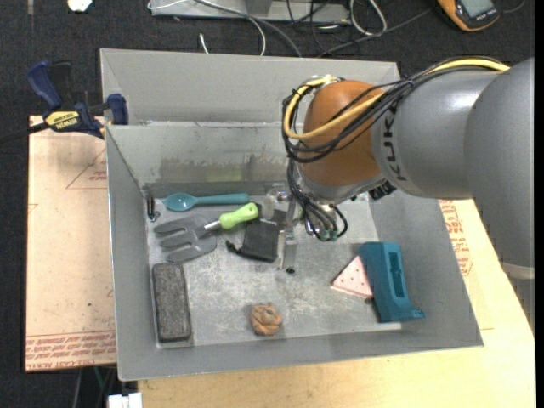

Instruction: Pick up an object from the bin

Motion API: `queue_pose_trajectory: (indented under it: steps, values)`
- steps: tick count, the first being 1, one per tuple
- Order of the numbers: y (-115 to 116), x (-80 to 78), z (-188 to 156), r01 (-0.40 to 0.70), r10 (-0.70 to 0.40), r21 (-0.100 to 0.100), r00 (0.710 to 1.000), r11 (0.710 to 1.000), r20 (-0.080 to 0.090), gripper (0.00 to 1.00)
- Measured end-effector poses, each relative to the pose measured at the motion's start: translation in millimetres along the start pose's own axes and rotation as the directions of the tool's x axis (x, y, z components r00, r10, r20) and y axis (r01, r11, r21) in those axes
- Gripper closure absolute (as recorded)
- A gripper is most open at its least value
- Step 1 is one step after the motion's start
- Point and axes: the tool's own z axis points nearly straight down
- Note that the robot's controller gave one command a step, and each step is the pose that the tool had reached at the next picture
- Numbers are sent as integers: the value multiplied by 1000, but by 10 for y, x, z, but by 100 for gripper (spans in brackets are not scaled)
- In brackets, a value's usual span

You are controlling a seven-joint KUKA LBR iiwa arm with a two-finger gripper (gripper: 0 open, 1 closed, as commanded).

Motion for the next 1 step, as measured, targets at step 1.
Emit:
queue_pose_trajectory:
  steps: [1]
  values:
    - [-166, 429, 224, -234, 234, 0, 972, 972, 0, 0]
